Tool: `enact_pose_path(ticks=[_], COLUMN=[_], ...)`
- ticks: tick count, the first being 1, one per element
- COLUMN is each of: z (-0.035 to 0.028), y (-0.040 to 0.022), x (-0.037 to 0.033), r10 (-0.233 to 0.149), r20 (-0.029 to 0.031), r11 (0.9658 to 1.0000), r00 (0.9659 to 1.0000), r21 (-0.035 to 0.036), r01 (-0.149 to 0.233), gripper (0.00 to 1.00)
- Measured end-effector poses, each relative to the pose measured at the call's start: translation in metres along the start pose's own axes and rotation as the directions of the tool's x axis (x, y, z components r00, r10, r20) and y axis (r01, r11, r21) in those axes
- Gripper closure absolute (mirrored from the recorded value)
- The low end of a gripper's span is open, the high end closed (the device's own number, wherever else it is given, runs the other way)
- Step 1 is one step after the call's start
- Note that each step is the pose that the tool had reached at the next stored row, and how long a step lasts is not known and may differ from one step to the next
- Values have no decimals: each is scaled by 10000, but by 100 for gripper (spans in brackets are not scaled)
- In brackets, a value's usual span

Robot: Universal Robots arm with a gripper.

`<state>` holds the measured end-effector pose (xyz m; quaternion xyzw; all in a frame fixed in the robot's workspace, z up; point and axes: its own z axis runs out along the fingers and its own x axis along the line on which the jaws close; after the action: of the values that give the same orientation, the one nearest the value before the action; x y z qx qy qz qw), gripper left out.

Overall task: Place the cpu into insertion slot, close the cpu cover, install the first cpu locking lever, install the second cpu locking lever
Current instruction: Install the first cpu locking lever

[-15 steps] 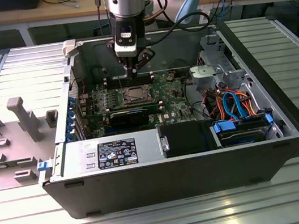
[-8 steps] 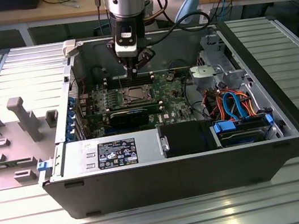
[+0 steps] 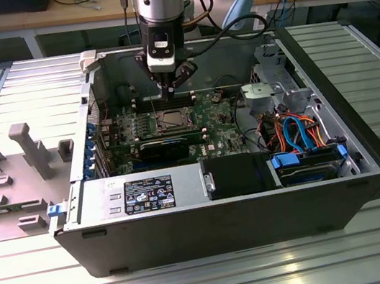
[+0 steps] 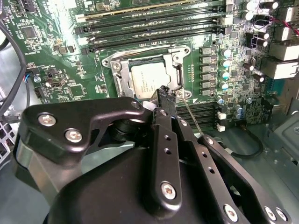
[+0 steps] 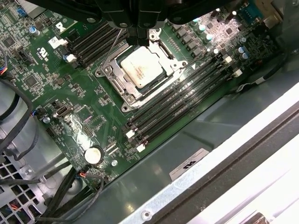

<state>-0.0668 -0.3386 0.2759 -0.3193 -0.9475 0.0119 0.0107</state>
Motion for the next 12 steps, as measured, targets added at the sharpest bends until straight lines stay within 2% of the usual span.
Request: enact_pose_path(ticks=[12], z=[0], y=[0], x=[0], r10=[-259], r20=[7], r11=[9997], r00=[9997], r21=[3], r01=[259], gripper=[89])
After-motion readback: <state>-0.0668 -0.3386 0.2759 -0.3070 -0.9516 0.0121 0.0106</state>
